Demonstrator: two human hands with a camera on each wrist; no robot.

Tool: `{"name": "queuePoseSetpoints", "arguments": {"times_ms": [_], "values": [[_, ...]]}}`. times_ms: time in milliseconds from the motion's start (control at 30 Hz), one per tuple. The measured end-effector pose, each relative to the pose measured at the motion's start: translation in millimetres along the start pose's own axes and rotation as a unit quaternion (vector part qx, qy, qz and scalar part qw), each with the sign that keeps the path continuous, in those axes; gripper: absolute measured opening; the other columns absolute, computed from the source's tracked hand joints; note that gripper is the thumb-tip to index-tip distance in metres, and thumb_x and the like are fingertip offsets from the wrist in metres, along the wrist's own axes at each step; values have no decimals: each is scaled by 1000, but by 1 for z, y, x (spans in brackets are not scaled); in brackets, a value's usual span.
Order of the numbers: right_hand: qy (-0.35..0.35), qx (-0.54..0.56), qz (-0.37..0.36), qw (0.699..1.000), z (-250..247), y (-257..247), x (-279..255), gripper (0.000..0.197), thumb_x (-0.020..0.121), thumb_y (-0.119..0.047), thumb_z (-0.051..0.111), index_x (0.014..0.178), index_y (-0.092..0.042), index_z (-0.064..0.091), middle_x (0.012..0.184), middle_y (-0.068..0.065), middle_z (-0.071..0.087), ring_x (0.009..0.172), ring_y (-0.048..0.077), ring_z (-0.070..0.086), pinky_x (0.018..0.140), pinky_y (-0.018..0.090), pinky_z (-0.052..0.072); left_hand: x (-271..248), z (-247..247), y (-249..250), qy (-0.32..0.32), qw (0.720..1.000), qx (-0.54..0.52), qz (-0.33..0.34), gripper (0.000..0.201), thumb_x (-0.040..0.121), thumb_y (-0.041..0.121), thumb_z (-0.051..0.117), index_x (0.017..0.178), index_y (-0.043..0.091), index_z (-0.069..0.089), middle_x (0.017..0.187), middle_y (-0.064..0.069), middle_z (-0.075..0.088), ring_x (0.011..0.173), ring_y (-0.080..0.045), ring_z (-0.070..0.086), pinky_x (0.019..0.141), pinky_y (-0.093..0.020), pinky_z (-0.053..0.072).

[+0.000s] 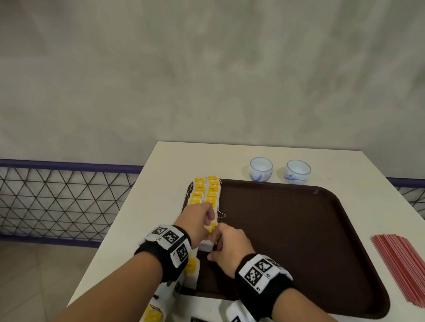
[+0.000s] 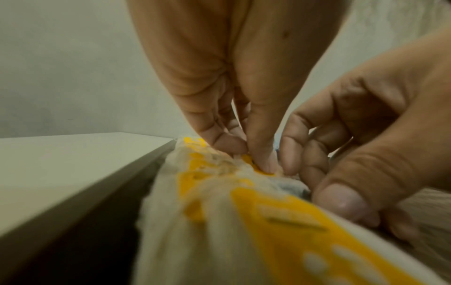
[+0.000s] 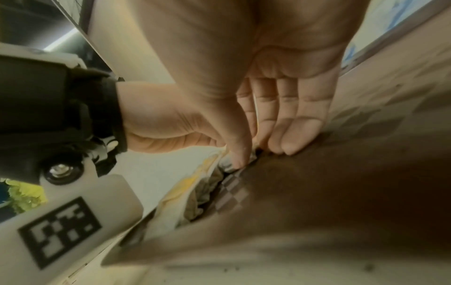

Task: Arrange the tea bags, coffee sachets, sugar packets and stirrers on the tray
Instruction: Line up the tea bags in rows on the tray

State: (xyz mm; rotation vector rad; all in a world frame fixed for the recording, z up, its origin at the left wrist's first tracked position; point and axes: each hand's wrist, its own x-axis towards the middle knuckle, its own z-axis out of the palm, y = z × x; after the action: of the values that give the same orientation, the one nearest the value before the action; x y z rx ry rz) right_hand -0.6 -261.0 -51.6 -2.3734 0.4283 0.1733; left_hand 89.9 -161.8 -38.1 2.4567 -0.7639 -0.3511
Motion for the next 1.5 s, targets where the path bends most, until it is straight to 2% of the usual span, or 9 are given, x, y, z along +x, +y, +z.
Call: {"name": "queuePoseSetpoints", "arguments": {"times_ms": [333, 500, 667, 800, 933, 1167, 1267, 1367, 1500], "values": [[-4, -11, 16, 1000, -1, -3, 2, 28, 75, -19, 77, 91, -20, 55, 98, 6, 64, 88, 25, 64, 75, 32, 52, -38, -50, -21, 103, 989, -105, -24, 28, 73, 25, 79, 93, 22, 59, 95, 7, 62, 80, -11, 60, 68, -14, 45], [10, 19, -20, 1000, -21, -11, -7, 26, 74, -22, 77, 87, -25, 54, 89, 2, 64, 80, 18, 61, 68, 27, 47, -102, -74, -63, -1, 995, -4, -95, 31, 75, 39, 75, 99, 30, 59, 99, 13, 60, 80, -4, 59, 70, -17, 46], [36, 58, -75, 995, -40, -30, -32, 22, 79, -30, 75, 87, -29, 55, 81, 1, 65, 77, 13, 61, 64, 23, 44, -156, -45, -73, -77, 992, 31, -94, 41, 75, 43, 72, 110, 32, 54, 108, 14, 53, 88, -3, 54, 74, -15, 48], [31, 103, -103, 989, -46, -41, -58, 21, 82, -30, 74, 94, -24, 58, 84, 8, 68, 69, 14, 60, 59, 20, 43, -165, -23, -66, -78, 991, 67, -88, 44, 62, 50, 78, 93, 33, 52, 101, 9, 50, 86, -10, 52, 78, -21, 46], [34, 137, -105, 984, -43, -39, -78, 20, 80, -29, 75, 91, -27, 58, 81, 11, 68, 65, 15, 60, 64, 31, 50, -167, -18, -63, -87, 988, 60, -108, 44, 58, 44, 82, 78, 36, 43, 102, 6, 50, 84, -12, 49, 65, -19, 37], [32, 167, -90, 981, -42, -24, -100, 18, 82, -27, 74, 93, -27, 60, 78, 3, 66, 69, 16, 63, 63, 28, 48, -165, -15, -56, -110, 984, 66, -122, 41, 65, 34, 81, 93, 29, 52, 106, 6, 51, 94, -12, 48, 71, -18, 37], [35, 177, -85, 980, -43, -19, -106, 17, 83, -24, 73, 93, -27, 60, 76, 1, 65, 66, 12, 63, 62, 27, 46, -162, -14, -52, -122, 982, 45, -136, 42, 64, 26, 82, 88, 30, 48, 103, 6, 52, 93, -13, 51, 74, -20, 41], [35, 188, -83, 978, -42, -15, -112, 16, 83, -22, 73, 93, -25, 60, 73, 0, 64, 59, 7, 62, 58, 24, 45, -161, -13, -53, -111, 985, 23, -127, 44, 63, 20, 81, 74, 35, 41, 92, 8, 51, 86, -13, 50, 63, -18, 38], [22, 188, -79, 979, -36, -12, -118, 16, 84, -23, 72, 94, -26, 60, 77, -1, 63, 62, 8, 62, 58, 22, 45, -166, -14, -53, -68, 991, -21, -112, 37, 64, 10, 77, 67, 30, 46, 71, 10, 47, 64, -7, 43, 54, -16, 34]]}}
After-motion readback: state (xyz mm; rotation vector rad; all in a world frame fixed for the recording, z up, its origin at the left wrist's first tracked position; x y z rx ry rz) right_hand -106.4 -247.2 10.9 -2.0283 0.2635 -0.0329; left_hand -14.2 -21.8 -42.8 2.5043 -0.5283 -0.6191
